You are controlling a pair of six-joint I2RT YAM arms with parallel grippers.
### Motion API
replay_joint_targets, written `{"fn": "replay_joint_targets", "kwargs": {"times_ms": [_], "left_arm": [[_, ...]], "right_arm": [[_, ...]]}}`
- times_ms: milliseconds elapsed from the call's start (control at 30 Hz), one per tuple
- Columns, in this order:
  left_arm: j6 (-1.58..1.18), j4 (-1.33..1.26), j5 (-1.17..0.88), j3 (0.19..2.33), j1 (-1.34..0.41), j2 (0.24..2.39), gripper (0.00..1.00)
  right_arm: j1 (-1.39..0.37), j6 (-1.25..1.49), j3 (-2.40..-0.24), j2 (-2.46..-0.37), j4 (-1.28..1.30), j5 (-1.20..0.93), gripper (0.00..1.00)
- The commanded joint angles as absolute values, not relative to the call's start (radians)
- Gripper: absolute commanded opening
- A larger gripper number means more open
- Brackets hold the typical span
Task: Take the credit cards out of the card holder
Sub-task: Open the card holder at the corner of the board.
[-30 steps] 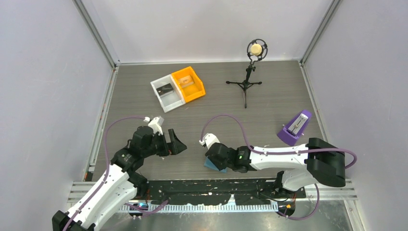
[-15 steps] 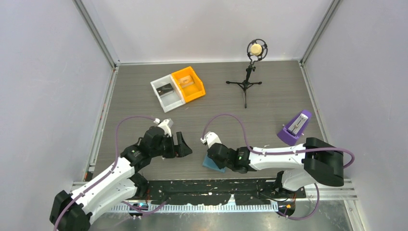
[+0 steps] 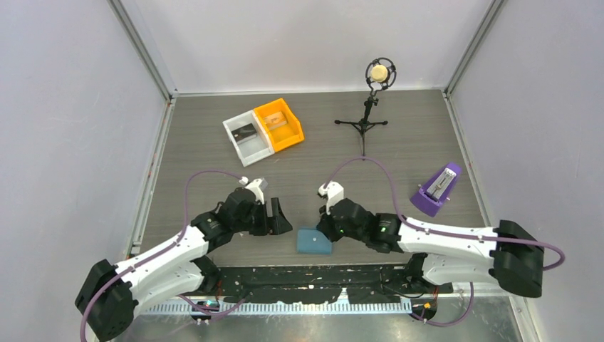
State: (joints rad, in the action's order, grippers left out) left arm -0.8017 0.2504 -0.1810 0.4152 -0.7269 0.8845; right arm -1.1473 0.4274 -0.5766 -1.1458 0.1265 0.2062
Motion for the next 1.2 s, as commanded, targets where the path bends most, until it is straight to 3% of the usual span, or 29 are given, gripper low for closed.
{"fn": "replay_joint_targets", "kwargs": {"times_ms": [0,233,1167], "left_arm": [[-0.817,0.184,-0.151,0.423,-0.750,0.898,0.79],[-0.851,0.177,-0.101,0.427,-0.773,0.893,0.78],[-0.972,0.007,-0.092,0.431,-0.878,1.054,0.78]], "right_arm": [[-1.082,0.507,-0.521,-1.025,0.043,0.122,0.05],[-1.020,0.576,-0.473,-0.872,0.039,0.088,0.05],[-1.016,0.696,-0.420,-0.748,0.039,0.083,0.05]]}}
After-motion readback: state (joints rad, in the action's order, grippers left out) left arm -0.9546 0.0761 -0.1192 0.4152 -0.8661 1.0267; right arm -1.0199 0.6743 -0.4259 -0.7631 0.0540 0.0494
